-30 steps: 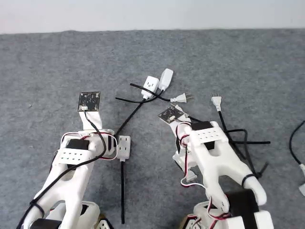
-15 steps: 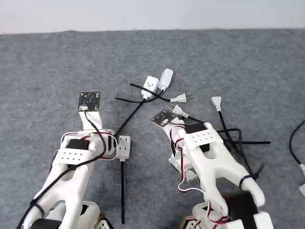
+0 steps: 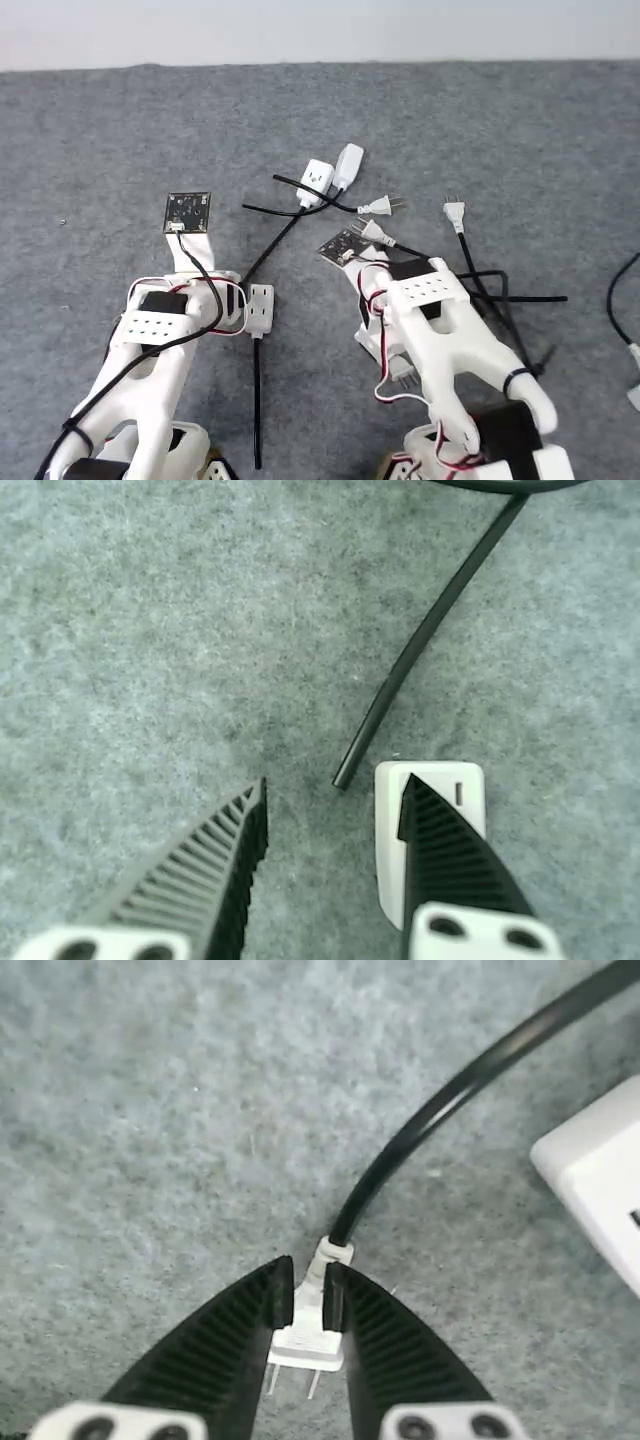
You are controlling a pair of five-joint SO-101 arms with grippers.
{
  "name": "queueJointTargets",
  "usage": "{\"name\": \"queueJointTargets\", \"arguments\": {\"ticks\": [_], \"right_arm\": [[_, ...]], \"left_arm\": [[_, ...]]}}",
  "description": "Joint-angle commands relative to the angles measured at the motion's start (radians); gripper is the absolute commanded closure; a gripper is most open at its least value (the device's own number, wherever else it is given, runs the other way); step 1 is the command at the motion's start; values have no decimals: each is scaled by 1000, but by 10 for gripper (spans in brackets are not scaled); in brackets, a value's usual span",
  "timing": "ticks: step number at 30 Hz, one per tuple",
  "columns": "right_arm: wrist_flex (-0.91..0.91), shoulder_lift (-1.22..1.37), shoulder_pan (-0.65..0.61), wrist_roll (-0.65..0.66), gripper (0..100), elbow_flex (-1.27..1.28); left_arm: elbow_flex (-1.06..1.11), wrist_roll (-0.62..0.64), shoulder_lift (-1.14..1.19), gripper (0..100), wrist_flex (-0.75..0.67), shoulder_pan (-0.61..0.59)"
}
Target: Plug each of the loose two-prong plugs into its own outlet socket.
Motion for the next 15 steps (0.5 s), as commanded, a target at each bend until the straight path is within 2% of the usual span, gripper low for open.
{"name": "queueJointTargets", "arguments": {"ticks": [1, 11, 15], "right_arm": [[-28, 10, 53, 6, 904, 15], [-30, 18, 54, 12, 908, 15], [-31, 19, 56, 14, 979, 15]], "left_arm": [[-41, -14, 2, 797, -20, -9], [-41, -14, 2, 797, -20, -9], [-41, -14, 2, 797, -20, -9]]}}
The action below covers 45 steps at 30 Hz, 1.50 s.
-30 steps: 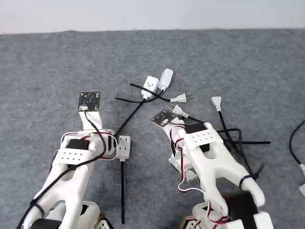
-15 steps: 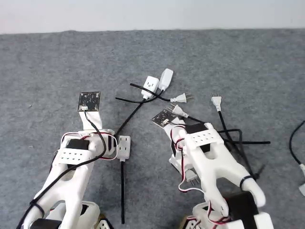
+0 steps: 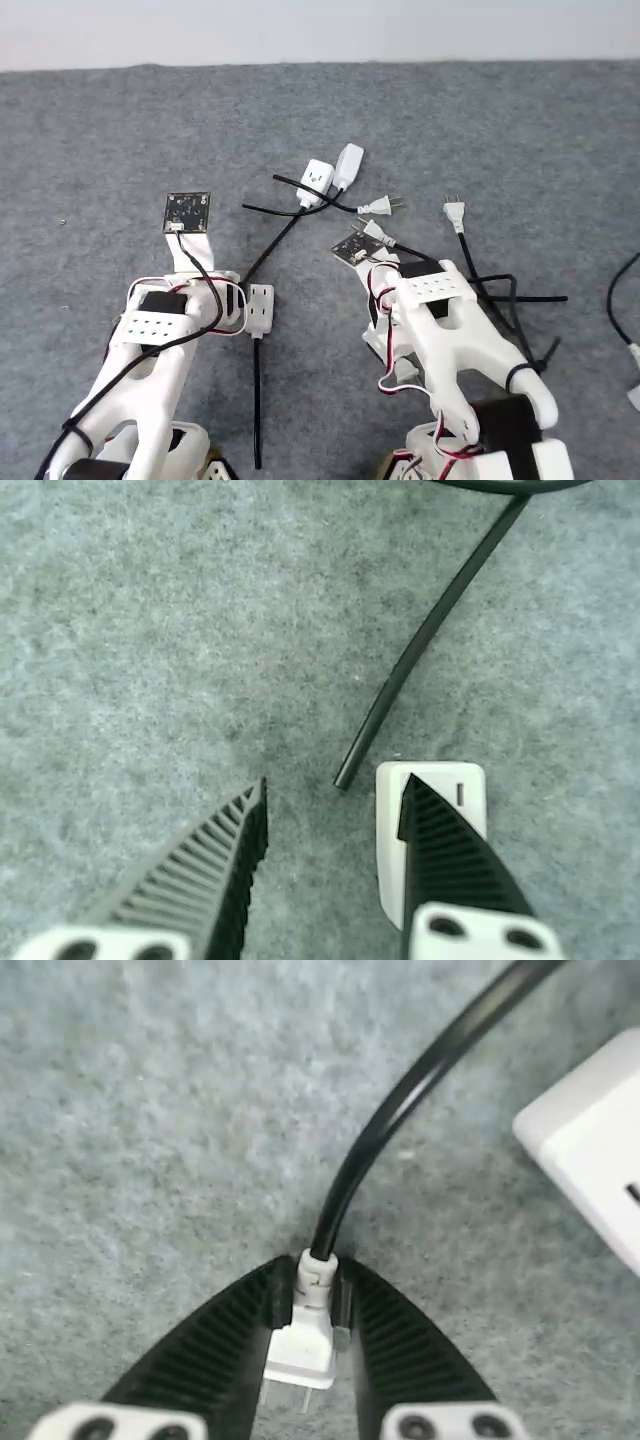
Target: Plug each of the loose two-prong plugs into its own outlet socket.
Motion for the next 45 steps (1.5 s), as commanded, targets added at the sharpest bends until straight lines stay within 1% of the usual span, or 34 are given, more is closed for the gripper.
{"name": "queueJointTargets", "arguments": {"ticks": [1, 5, 11, 13, 14, 17, 18, 19, 22, 25, 27, 31, 33, 37, 41, 45], "right_arm": [[-12, 2, 18, 15, 991, -5], [-8, 2, 38, 26, 990, -3], [22, -64, 25, 26, 990, -12], [58, -147, -1, 25, 990, -12], [81, -197, -15, 21, 990, -12], [151, -374, -64, -46, 991, -41], [182, -427, -79, -63, 991, -61], [214, -475, -96, -72, 991, -91], [291, -579, -159, -75, 991, -173], [308, -605, -214, -114, 991, -247], [303, -599, -259, -132, 991, -282], [255, -576, -380, -169, 991, -310], [206, -567, -430, -181, 991, -310], [128, -539, -487, -183, 991, -307], [84, -498, -489, -204, 991, -307], [65, -469, -492, -215, 991, -307]], "left_arm": [[-41, -14, 2, 797, -20, -8], [-41, -14, 2, 797, -20, -8], [-48, -9, 2, 798, -2, -8], [-82, -9, 11, 811, 37, -28], [-101, -9, 12, 836, 48, -46], [-120, -9, 12, 975, 48, -83], [-122, -9, 12, 997, 48, -87], [-122, -9, 12, 983, 48, -91], [-120, -12, 14, 989, 52, -86], [-120, -12, 41, 988, 55, -71], [-153, -15, 118, 988, 81, -46], [-268, -121, 281, 988, 158, -34], [-294, -183, 302, 988, 196, -25], [-242, -358, 236, 988, 222, 34], [-140, -440, 107, 987, 216, 80], [-104, -457, 61, 986, 216, 114]]}}
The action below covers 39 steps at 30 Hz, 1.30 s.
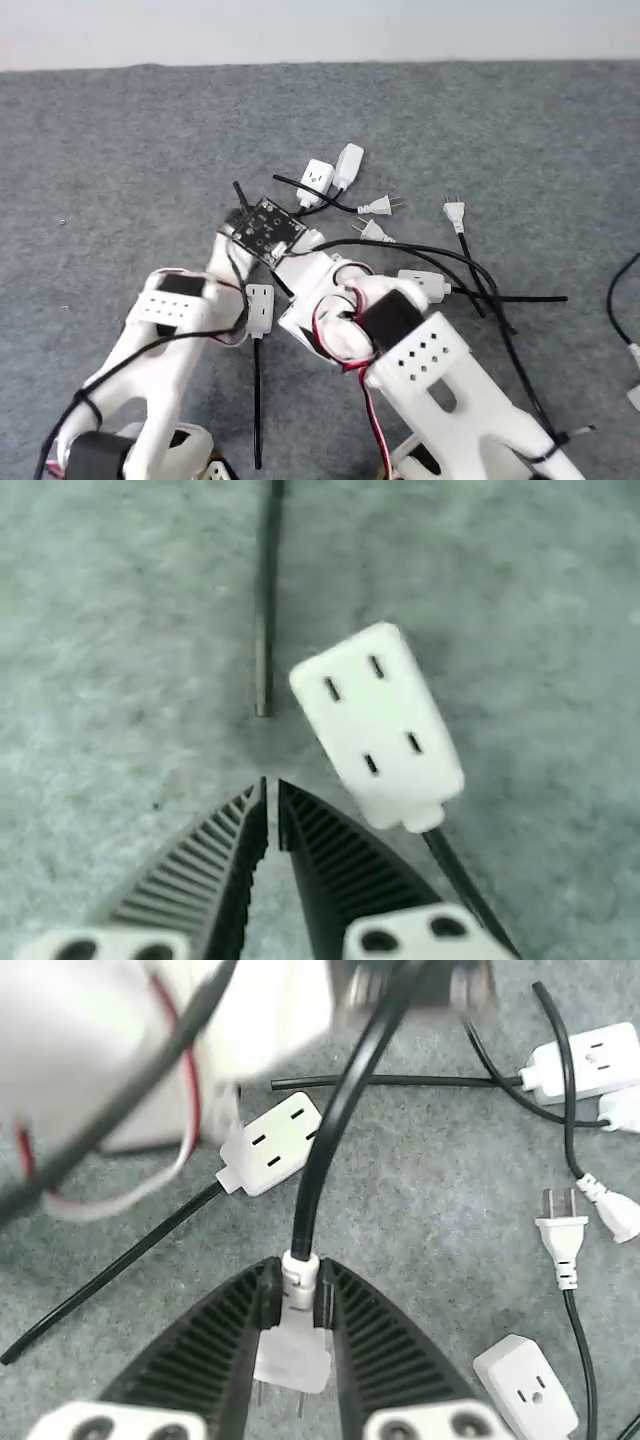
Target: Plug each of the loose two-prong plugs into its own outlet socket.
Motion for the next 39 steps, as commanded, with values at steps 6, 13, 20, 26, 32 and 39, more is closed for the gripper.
{"name": "queueJointTargets", "arguments": {"ticks": [6, 13, 20, 26, 32, 39], "right_arm": [[-56, 45, -15, -11, 991, -57], [-62, 68, -10, -12, 991, -61], [-77, 68, -8, -14, 991, -63], [-93, 68, -8, -55, 991, -64], [-194, 70, 41, -253, 991, -43], [-481, 145, 59, -453, 991, 101]], "left_arm": [[21, -107, -57, 987, 23, 64], [67, -204, -130, 987, 66, 83], [199, -207, -339, 987, 55, 138], [262, -203, -473, 987, 55, 135], [317, 54, -562, 987, -72, 5], [325, 265, -672, 985, -103, -226]]}}
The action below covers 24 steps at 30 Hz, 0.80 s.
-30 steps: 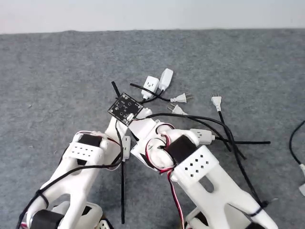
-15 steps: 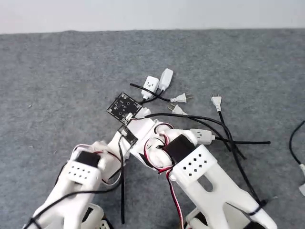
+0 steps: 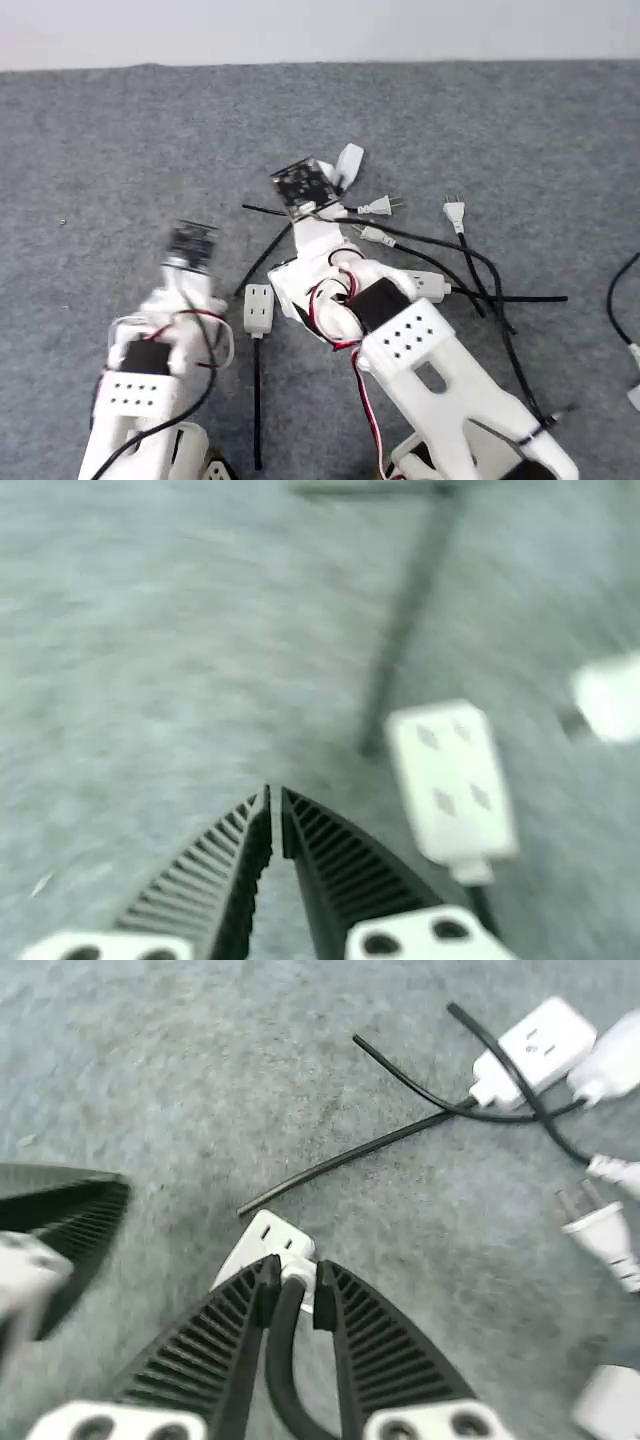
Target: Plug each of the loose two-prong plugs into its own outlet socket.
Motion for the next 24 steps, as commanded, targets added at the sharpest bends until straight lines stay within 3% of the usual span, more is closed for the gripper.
{"name": "queueJointTargets", "arguments": {"ticks": [1, 11, 24], "right_arm": [[-125, 53, 2, -40, 991, -2], [-151, 265, -4, -46, 991, -123], [-157, 203, -54, -46, 991, -121]], "left_arm": [[-5, 32, -38, 985, -21, -77], [-5, 29, -14, 985, -26, -78], [-5, 26, -15, 984, -26, -77]]}}
